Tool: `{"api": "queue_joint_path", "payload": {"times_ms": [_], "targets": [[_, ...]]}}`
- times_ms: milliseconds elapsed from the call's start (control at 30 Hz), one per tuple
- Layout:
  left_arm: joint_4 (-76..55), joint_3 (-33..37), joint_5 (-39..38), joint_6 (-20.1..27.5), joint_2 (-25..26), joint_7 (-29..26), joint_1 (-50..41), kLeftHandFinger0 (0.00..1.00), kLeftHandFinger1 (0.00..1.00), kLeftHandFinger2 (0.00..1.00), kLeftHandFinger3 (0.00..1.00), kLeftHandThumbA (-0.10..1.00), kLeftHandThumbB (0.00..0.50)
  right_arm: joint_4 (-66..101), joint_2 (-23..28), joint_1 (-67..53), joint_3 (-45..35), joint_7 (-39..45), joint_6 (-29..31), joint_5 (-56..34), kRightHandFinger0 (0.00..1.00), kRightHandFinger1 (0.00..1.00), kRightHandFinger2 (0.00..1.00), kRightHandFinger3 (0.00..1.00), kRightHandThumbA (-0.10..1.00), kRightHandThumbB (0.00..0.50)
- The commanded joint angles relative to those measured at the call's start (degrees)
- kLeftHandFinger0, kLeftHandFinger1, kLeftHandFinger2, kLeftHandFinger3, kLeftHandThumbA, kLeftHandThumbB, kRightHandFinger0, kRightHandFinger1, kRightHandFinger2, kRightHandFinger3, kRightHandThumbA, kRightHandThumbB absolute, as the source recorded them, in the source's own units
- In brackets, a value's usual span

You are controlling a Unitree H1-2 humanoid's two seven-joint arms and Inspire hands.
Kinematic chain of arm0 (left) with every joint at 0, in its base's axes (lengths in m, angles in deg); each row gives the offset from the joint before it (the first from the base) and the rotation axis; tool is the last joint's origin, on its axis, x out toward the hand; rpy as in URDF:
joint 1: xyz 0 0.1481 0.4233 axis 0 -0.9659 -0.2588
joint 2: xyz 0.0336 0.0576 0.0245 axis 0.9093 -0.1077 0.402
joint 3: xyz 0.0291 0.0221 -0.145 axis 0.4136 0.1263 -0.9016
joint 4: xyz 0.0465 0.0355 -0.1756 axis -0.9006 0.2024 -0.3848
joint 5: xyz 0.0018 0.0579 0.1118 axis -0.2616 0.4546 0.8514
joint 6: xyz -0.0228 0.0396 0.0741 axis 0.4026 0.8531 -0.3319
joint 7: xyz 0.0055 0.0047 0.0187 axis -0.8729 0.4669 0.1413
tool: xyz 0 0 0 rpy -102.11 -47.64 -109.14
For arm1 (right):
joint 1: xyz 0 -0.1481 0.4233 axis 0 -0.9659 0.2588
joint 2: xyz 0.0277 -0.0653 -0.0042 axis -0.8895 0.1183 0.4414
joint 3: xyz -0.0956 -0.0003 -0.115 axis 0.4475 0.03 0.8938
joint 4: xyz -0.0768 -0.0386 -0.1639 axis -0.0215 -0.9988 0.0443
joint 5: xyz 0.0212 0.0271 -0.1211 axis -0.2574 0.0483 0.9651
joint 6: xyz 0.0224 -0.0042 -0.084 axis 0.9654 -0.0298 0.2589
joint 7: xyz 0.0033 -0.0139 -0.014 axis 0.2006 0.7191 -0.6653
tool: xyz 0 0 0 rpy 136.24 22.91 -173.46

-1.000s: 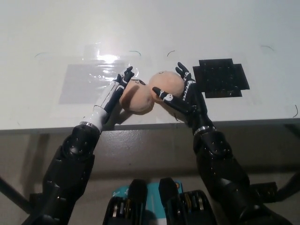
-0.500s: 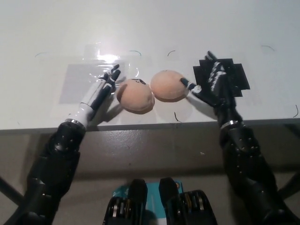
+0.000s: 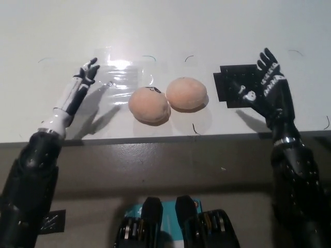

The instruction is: Use both hands to push two dumpling toys together to the middle

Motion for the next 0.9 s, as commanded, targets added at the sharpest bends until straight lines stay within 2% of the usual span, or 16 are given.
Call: {"api": "queue_joint_path", "payload": {"times_ms": [0, 67, 100, 167, 200, 233, 267, 300, 367, 467, 533, 600, 867], "targets": [[-26.6, -4.2, -8.6, -5.3, -1.9, -0.5, -10.3, 1.00, 1.00, 1.00, 1.00, 1.00, 0.296, 17.5, -0.3, -6.5, 1.0, 1.3, -4.4, -1.0, 1.00, 1.00, 1.00, 1.00, 1.00, 0.163], [-33.2, -3.9, -9.3, -4.9, -2.5, -0.4, -14.0, 1.00, 1.00, 1.00, 1.00, 1.00, 0.293, 22.0, -0.3, -9.2, 1.7, 1.5, -4.2, -0.2, 1.00, 1.00, 1.00, 1.00, 1.00, 0.173], [-38.0, -3.6, -9.4, -4.6, -2.7, -0.4, -17.4, 1.00, 1.00, 1.00, 1.00, 1.00, 0.356, 25.7, -0.5, -11.9, 2.5, 1.8, -4.3, 0.3, 1.00, 1.00, 1.00, 1.00, 1.00, 0.219], [-42.4, -3.2, -9.6, -4.3, -2.7, 0.0, -21.0, 1.00, 1.00, 1.00, 1.00, 1.00, 0.367, 29.4, -0.6, -14.8, 3.2, 2.0, -4.7, 0.8, 1.00, 1.00, 1.00, 1.00, 1.00, 0.239], [-44.1, -3.0, -10.1, -3.8, -2.4, 0.6, -23.3, 1.00, 1.00, 1.00, 1.00, 1.00, 0.374, 31.7, -0.6, -17.0, 3.6, 2.0, -5.3, 1.1, 1.00, 1.00, 1.00, 1.00, 1.00, 0.272], [-44.6, -2.9, -10.6, -3.1, -1.9, 1.1, -24.7, 1.00, 1.00, 1.00, 1.00, 1.00, 0.343, 32.9, -0.4, -18.3, 3.9, 2.1, -5.4, 1.8, 1.00, 1.00, 1.00, 1.00, 1.00, 0.287], [-44.7, -2.9, -10.8, -2.9, -1.8, 1.4, -25.0, 1.00, 1.00, 1.00, 1.00, 1.00, 0.367, 33.3, -0.3, -18.7, 4.0, 2.0, -5.6, 2.0, 1.00, 1.00, 1.00, 1.00, 1.00, 0.352], [-45.9, -2.9, -10.6, -2.5, -1.1, 1.9, -27.8, 1.00, 1.00, 1.00, 1.00, 1.00, 0.323, 35.1, 0.1, -21.4, 4.4, 2.5, -4.7, 2.3, 1.00, 1.00, 1.00, 1.00, 1.00, 0.311], [-46.9, -2.9, -10.1, -0.1, -0.2, 2.2, -31.4, 1.00, 1.00, 1.00, 1.00, 1.00, 0.256, 36.3, 0.5, -24.9, 4.9, 3.2, -3.3, 2.0, 1.00, 1.00, 1.00, 1.00, 1.00, 0.306], [-48.0, -3.5, -10.7, 1.1, 0.7, 2.7, -35.8, 1.00, 1.00, 1.00, 1.00, 1.00, 0.230, 35.4, 0.8, -27.9, 5.7, 4.2, -0.7, 1.0, 1.00, 1.00, 1.00, 1.00, 1.00, 0.293], [-48.2, -3.9, -11.3, 1.6, 1.3, 3.3, -39.3, 1.00, 1.00, 1.00, 1.00, 1.00, 0.259, 34.6, 0.9, -30.2, 6.2, 4.4, 0.3, 1.0, 1.00, 1.00, 1.00, 1.00, 1.00, 0.305], [-47.7, -4.4, -10.9, 2.7, 1.5, 3.3, -41.2, 1.00, 1.00, 1.00, 1.00, 1.00, 0.265, 33.9, 1.1, -31.2, 6.5, 4.4, 1.2, 0.9, 1.00, 1.00, 1.00, 1.00, 1.00, 0.291], [-43.0, -4.7, -13.2, 3.5, 1.9, 4.1, -43.4, 1.00, 1.00, 1.00, 1.00, 1.00, 0.291, 32.2, 1.6, -33.5, 7.0, 4.4, 2.5, 2.2, 1.00, 1.00, 1.00, 1.00, 1.00, 0.294]]}}
